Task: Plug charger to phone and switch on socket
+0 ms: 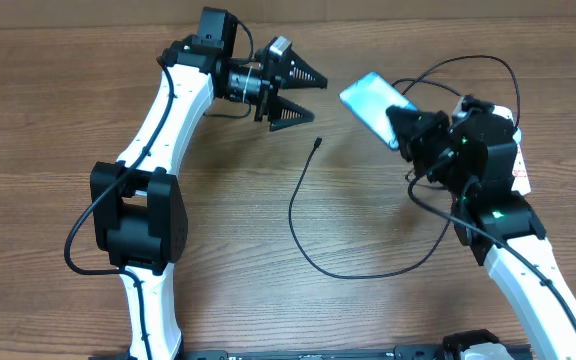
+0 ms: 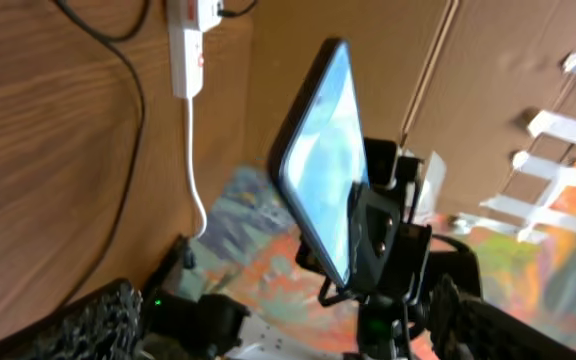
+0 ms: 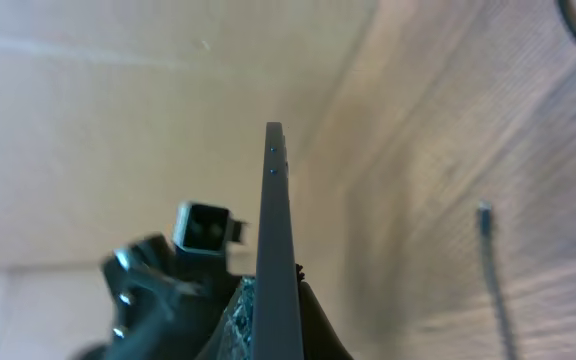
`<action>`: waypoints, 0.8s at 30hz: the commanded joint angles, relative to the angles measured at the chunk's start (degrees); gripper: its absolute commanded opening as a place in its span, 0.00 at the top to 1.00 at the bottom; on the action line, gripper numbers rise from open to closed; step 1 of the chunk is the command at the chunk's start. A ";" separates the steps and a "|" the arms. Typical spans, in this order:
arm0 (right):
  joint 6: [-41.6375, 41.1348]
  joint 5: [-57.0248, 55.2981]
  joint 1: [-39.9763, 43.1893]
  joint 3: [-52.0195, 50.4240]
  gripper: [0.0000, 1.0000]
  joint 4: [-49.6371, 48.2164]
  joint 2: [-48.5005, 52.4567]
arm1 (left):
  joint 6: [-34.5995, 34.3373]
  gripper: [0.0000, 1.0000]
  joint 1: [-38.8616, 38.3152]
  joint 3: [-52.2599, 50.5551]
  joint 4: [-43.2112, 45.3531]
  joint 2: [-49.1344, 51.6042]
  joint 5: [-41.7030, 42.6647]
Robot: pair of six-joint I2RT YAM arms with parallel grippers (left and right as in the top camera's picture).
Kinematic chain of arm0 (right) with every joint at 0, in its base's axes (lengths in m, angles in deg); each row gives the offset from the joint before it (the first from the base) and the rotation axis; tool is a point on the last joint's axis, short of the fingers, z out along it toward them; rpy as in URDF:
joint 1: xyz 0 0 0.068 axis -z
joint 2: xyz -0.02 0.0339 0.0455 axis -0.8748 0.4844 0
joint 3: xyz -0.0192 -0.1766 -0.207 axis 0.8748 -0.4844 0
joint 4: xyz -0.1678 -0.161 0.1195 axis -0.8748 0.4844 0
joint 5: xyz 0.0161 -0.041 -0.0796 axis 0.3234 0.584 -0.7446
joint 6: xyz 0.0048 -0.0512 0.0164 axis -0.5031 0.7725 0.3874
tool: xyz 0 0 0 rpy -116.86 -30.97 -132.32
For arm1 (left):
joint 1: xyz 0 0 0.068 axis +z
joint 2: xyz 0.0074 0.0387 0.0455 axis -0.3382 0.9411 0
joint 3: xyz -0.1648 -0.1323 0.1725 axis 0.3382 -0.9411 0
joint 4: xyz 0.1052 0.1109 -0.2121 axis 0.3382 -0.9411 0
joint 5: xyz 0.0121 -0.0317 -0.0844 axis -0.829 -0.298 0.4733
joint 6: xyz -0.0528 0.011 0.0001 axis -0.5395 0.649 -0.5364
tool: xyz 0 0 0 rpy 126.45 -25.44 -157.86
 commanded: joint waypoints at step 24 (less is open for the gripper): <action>-24.76 -19.47 -11.58 1.27 0.96 -16.96 9.27 | -37.13 0.34 -4.24 1.14 28.37 0.04 -9.70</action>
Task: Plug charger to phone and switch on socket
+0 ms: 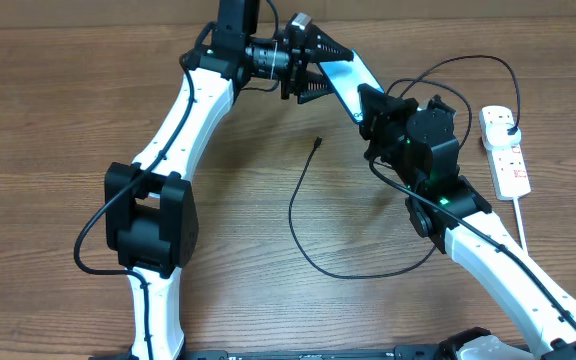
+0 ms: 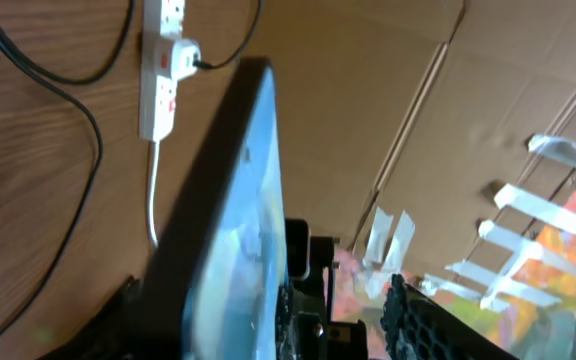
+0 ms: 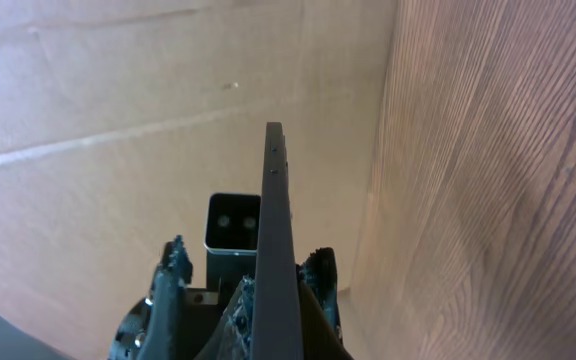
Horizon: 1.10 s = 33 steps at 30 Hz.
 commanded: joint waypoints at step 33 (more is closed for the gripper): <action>-8.07 2.84 -0.15 1.27 0.96 -6.99 3.61 | -1.88 0.76 -2.29 1.05 -0.66 0.07 -8.50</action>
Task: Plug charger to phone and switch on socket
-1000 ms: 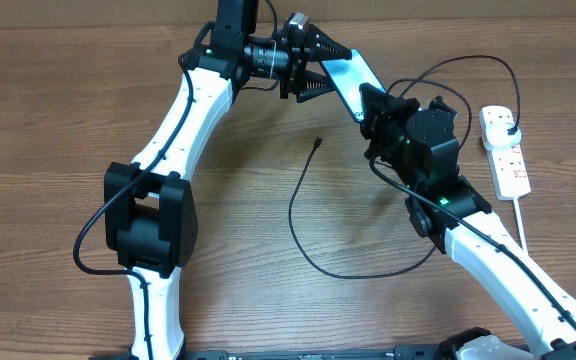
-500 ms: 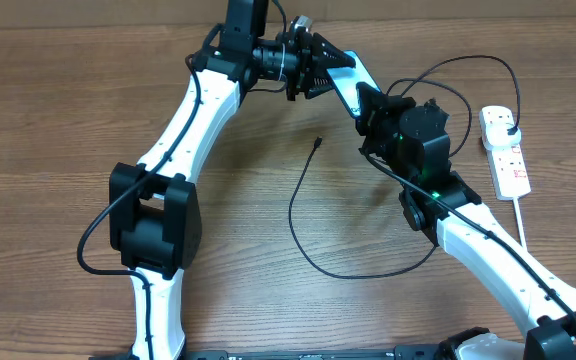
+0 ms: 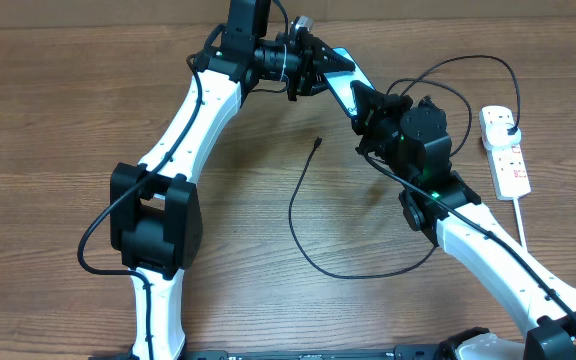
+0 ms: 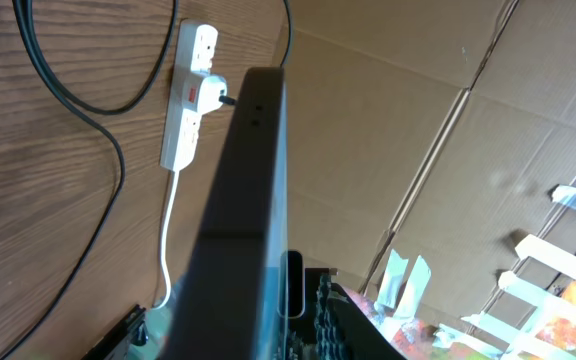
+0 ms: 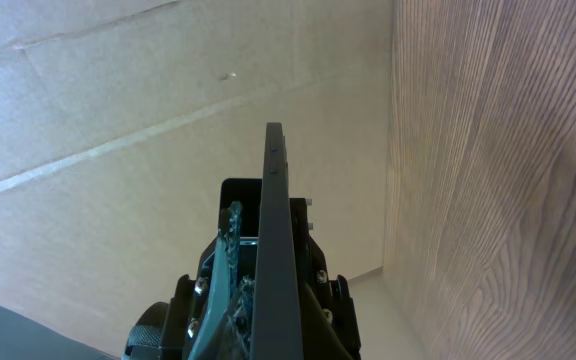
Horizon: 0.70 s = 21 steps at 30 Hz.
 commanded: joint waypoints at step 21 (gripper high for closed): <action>-0.20 0.81 -0.22 1.27 0.89 -1.25 -0.48 | 0.68 0.96 -0.42 1.05 0.04 0.07 -1.14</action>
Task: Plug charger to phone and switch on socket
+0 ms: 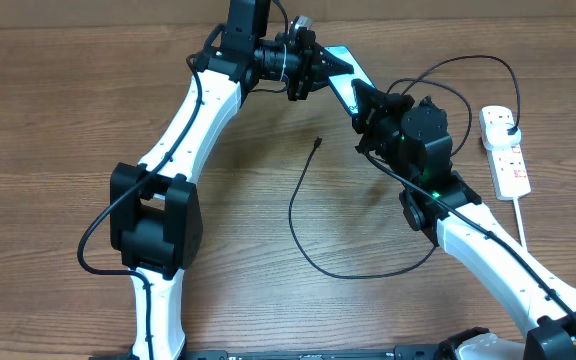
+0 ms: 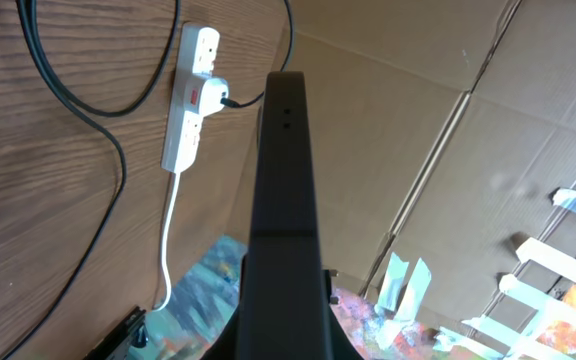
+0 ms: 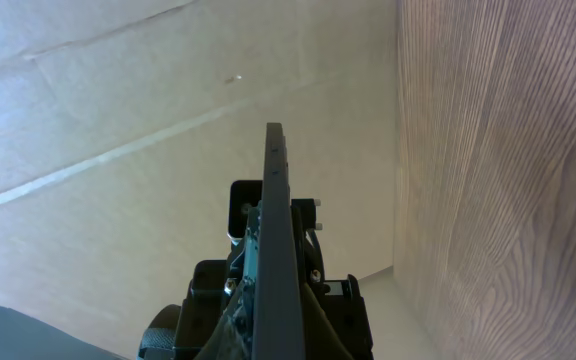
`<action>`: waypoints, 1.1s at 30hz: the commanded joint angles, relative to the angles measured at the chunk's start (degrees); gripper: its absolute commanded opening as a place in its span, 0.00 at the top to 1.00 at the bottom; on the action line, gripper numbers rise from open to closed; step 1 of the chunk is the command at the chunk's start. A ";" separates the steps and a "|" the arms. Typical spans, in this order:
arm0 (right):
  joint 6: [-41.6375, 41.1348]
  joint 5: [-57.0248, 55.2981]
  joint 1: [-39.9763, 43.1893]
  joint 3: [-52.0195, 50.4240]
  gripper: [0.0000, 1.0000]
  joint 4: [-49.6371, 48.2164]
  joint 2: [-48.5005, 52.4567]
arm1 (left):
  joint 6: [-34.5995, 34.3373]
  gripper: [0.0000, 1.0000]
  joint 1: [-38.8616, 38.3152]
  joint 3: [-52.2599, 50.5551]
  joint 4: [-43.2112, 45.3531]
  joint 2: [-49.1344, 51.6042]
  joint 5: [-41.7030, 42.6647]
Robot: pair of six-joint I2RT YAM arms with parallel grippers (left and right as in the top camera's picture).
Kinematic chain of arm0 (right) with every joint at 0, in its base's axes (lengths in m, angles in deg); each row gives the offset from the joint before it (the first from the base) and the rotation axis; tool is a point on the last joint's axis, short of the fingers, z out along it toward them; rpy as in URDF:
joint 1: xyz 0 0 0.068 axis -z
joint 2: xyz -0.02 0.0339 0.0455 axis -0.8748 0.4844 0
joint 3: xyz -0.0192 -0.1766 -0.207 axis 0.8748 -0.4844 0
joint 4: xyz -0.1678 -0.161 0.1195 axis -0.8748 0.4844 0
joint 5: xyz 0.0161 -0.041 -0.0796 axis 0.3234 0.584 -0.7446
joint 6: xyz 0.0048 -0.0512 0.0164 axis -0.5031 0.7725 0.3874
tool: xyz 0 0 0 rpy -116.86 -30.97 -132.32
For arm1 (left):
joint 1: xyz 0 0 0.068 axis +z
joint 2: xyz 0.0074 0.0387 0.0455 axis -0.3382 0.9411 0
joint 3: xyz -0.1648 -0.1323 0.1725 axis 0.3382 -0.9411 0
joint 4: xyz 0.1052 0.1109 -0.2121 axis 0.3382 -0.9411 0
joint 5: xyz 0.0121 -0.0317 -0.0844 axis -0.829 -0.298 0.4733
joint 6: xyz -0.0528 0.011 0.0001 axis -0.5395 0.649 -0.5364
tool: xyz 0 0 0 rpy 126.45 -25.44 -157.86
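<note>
The phone (image 1: pixel 342 72), its blue screen lit, hangs in the air over the back middle of the table. My left gripper (image 1: pixel 326 68) is shut on its upper end and my right gripper (image 1: pixel 361 100) on its lower end. In the left wrist view the phone (image 2: pixel 286 200) stands edge-on between my left gripper's (image 2: pixel 286 325) fingers. In the right wrist view the phone (image 3: pixel 273 230) stands edge-on in my right gripper (image 3: pixel 273 315). The black charger cable's free plug (image 1: pixel 317 142) lies on the wood below the phone. The white socket strip (image 1: pixel 503 150) lies at the right, also seen as the strip (image 2: pixel 190 100) with a plug in it.
The cable (image 1: pixel 303 250) loops across the middle of the table and runs up to the socket strip. A cardboard wall (image 1: pixel 438 8) closes the far edge. Both arms' white links (image 1: pixel 183 120) reach over the table from the near side.
My left gripper has shut on the phone, which now stands centred and edge-on in the left wrist view. The right gripper still grips it. The arms have hardly moved.
My right gripper held the phone over the right of the table, with the left gripper open and apart from it. Then both met at the back middle, the phone between the left's open fingers. The left fingers were closer round it, and now grip it.
</note>
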 commanded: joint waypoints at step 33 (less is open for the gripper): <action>59.69 14.78 0.00 2.73 0.52 40.00 -0.48 | 83.78 0.96 24.57 1.05 -58.14 0.04 5.44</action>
